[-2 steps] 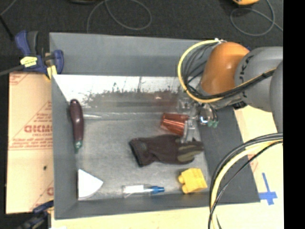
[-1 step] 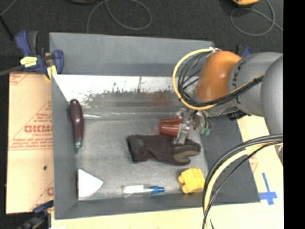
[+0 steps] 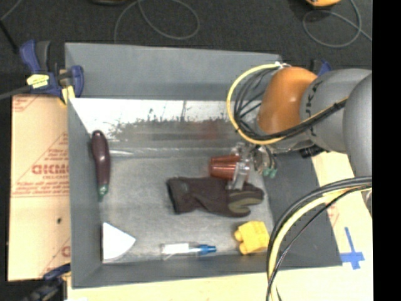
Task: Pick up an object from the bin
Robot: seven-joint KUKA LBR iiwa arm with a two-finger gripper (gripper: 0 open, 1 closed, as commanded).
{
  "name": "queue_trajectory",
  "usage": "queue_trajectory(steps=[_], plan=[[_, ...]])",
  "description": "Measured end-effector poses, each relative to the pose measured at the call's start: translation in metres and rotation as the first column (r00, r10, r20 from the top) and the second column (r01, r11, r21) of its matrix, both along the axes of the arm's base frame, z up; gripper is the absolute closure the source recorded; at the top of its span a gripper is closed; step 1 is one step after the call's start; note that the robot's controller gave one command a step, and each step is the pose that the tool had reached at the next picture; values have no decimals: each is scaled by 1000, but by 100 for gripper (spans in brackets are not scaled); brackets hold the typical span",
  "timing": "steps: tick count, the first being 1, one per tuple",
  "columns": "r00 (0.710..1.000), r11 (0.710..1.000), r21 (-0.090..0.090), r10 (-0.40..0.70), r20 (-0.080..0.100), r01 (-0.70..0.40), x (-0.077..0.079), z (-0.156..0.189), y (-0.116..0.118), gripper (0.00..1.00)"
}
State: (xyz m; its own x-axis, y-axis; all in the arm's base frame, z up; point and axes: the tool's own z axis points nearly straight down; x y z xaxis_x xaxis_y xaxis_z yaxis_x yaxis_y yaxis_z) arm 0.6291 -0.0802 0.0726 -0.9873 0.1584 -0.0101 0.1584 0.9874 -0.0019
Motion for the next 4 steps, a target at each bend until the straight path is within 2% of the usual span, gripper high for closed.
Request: queue_trajectory(steps=[1, 2, 3, 4], plan=[[1000, 1000, -1, 11, -2, -11, 10, 38, 1, 100], [1000, 1000, -1, 3, 4, -3, 9, 139, 8, 100], [1000, 1000, -2, 4, 4, -4, 9, 139, 7, 0], [1000, 1000, -2, 5, 4, -5, 9, 139, 7, 0]])
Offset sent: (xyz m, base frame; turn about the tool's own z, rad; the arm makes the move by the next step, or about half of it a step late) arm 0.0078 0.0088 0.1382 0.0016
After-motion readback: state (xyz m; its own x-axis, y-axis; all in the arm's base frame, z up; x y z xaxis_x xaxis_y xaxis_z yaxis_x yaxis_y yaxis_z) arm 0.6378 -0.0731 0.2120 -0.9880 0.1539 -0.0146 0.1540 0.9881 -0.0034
